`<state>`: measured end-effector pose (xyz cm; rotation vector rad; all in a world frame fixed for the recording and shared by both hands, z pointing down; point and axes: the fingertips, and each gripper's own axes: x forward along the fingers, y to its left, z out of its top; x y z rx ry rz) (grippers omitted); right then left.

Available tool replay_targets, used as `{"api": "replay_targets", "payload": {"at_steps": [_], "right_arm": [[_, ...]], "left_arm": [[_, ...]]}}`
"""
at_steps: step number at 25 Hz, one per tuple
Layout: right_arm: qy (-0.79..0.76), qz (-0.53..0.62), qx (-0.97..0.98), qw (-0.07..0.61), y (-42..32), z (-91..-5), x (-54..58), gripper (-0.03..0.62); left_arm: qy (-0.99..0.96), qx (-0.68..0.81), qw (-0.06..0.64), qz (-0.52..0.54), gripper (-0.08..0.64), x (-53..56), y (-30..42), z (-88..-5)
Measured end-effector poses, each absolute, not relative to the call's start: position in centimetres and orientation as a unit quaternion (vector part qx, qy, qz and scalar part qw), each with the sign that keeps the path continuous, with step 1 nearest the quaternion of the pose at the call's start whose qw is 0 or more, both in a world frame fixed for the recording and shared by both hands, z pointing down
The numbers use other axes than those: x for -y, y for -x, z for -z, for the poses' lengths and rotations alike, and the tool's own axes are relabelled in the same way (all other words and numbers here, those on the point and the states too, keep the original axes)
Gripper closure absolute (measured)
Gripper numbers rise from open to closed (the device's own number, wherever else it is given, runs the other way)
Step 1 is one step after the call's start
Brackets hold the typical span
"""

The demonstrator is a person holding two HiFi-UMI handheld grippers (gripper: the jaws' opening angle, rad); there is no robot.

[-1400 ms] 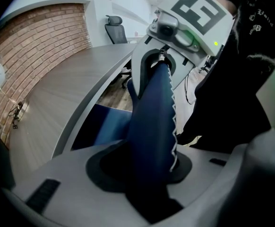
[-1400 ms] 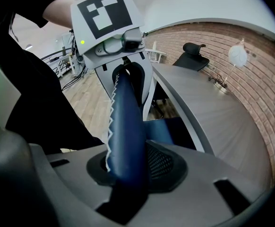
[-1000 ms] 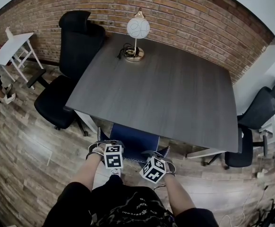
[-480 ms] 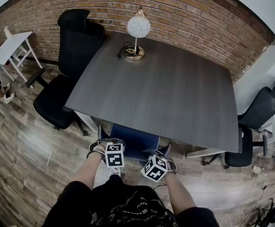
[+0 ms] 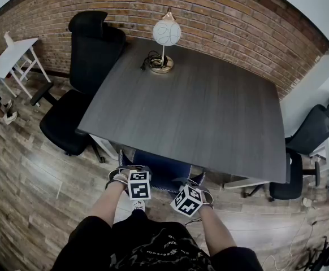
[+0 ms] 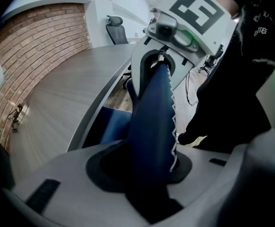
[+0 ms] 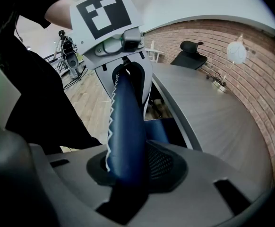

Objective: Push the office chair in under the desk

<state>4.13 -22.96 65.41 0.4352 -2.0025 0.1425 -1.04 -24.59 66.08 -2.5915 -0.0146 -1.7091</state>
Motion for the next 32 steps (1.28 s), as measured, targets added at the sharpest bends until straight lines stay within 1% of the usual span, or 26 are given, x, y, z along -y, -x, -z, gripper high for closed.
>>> {"api": "replay_targets", "payload": {"at_steps": [32], "right_arm": [[-0.187,-0.060,0.834,0.517,-4.3,-65.5,25.7,0.489]], "left_arm": [[0.838,0.006,0.028,0.545,0.410,27.3,0.8,-66.1]]}}
